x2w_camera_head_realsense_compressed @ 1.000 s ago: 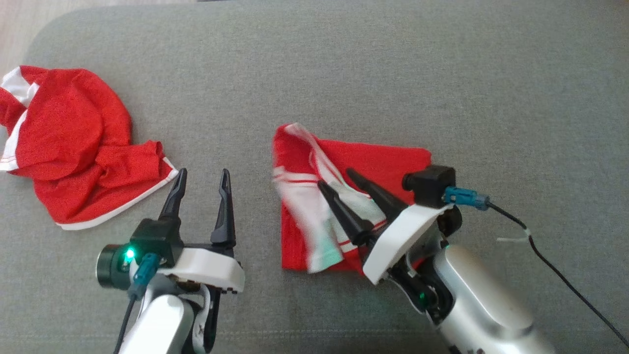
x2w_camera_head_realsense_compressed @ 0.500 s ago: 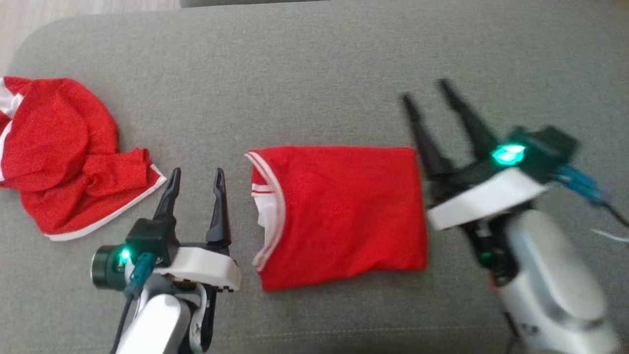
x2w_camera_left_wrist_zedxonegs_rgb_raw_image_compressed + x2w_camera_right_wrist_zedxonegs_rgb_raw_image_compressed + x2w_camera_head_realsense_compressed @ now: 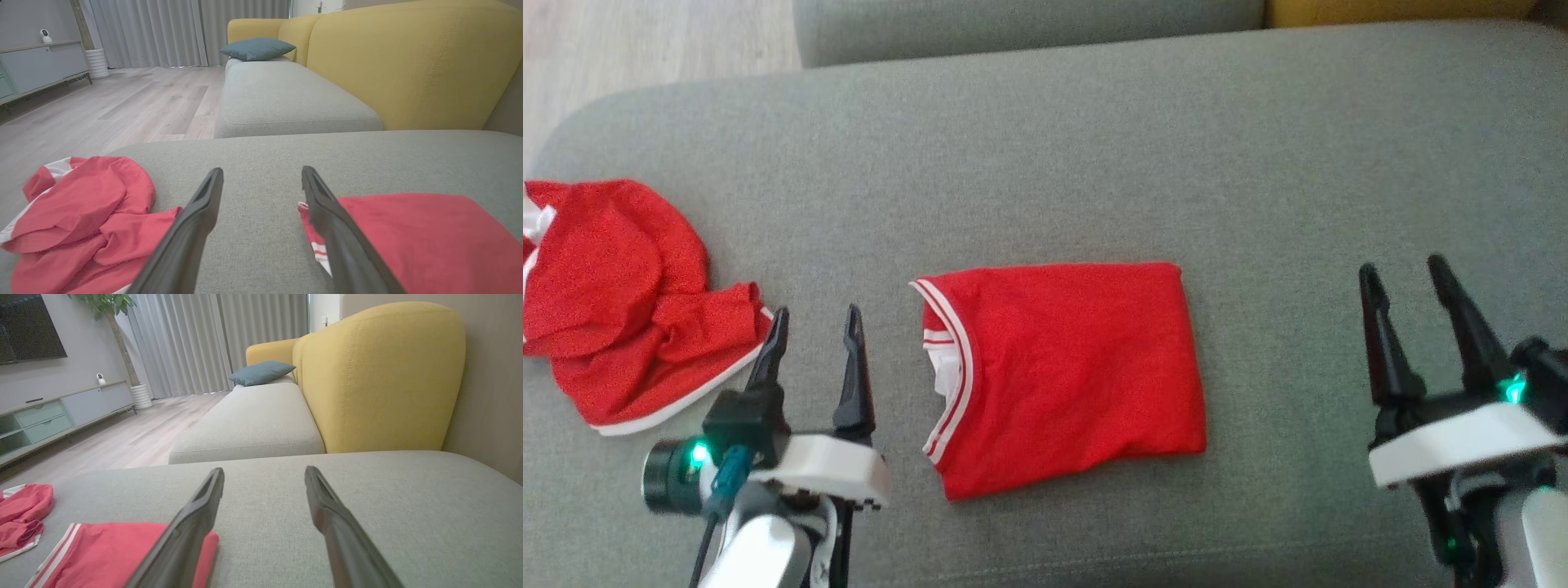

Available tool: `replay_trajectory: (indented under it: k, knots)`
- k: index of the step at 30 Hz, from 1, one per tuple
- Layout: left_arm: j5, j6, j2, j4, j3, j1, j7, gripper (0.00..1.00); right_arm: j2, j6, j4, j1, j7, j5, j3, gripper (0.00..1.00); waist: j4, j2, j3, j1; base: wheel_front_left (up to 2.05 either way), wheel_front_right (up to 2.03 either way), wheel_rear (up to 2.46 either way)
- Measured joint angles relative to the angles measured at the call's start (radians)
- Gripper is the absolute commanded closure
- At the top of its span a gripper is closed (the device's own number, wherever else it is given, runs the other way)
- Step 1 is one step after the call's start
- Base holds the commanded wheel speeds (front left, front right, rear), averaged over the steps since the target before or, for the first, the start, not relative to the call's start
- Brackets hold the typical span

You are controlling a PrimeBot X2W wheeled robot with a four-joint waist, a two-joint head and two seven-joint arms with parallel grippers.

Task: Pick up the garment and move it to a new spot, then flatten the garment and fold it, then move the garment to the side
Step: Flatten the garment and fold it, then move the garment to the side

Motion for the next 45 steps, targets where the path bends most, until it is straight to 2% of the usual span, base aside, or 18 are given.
replay_trajectory:
  k: [7,17,45]
  knots:
    - [-0.008,0.008,0.03,-0.01,0.001,0.056,0.005,0.0,0.03,0.0,-0.061,0.103,0.041,-0.021,-0.016,0.0,-0.01,0.0,-0.057,0.0,0.0,0.0,0.0]
    - [-0.008,0.027,0.05,-0.035,0.003,0.136,0.009,0.0,0.05,0.0,-0.095,0.168,0.08,-0.031,-0.032,0.0,-0.008,0.0,-0.121,0.0,0.0,0.0,0.0]
    - [-0.008,0.043,0.067,-0.052,-0.016,0.143,0.017,0.0,0.067,0.0,-0.1,0.183,0.1,-0.04,-0.047,0.0,-0.002,-0.0001,-0.12,0.0,0.0,0.0,0.0]
